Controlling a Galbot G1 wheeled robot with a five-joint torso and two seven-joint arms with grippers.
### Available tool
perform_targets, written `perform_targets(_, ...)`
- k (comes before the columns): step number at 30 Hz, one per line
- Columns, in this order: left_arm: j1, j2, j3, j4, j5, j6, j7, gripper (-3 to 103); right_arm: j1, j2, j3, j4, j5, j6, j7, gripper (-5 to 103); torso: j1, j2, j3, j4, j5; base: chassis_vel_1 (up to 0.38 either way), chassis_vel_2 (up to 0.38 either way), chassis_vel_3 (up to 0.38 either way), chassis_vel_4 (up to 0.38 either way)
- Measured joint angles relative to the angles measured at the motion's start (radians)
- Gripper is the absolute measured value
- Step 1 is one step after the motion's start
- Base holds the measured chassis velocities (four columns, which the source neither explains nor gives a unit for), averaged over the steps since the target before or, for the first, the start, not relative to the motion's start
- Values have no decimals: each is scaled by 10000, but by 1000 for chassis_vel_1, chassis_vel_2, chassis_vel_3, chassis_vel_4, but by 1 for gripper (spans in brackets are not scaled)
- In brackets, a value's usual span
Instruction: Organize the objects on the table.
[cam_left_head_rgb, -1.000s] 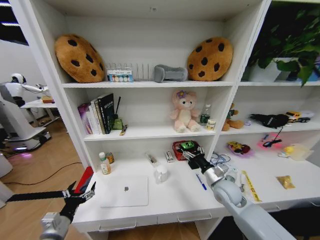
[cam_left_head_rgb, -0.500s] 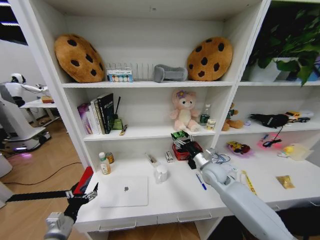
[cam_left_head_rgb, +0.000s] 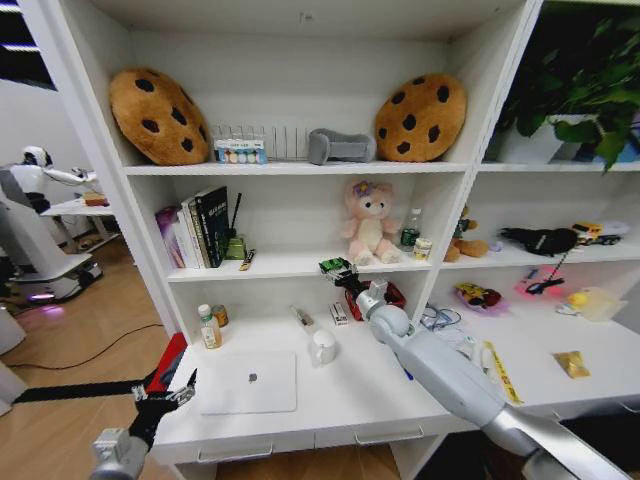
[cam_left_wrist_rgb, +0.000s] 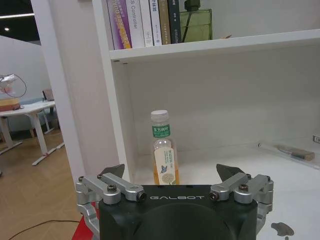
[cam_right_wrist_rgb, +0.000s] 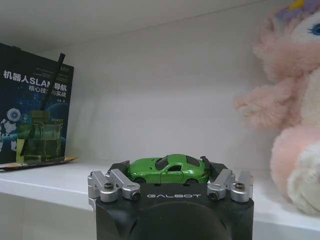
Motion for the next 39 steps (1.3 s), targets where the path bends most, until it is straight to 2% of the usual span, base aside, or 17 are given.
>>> perform_targets(6,-89,9,22,73,-16,-27,12,100,760,419,-430,-486,128,1,70,81,0,0,0,2,-1,0,0,0,0)
perform_targets(18,-107,46,25,126,-65,-58,20,100,1043,664,-624,-765,143,-46,155,81,0,0,0,0,1,0,0,0,0)
perform_targets(20,-109,46,28,131,-66,-60,21,100,1031,669,-627,-765,144,-56,163,78,0,0,0,1,1,0,0,0,0)
perform_targets(21,-112,50,28,133,-75,-62,22,100,995,669,-636,-762,137,-69,177,81,1,0,-1,0,1,0,0,0,0)
perform_targets(22,-114,60,28,133,-92,-63,23,100,963,668,-639,-757,121,-75,185,91,0,0,-1,0,2,0,0,0,0)
perform_targets(24,-116,66,26,137,-100,-66,25,100,944,667,-639,-756,112,-80,191,91,0,0,-1,0,2,0,0,0,0)
perform_targets(25,-114,69,23,145,-108,-70,24,100,915,659,-638,-755,99,-88,201,99,0,0,-1,0,2,0,0,0,0)
perform_targets(39,-101,87,68,151,-88,-90,25,100,801,467,-495,-391,104,-151,307,100,0,0,-1,2,2,0,0,0,0)
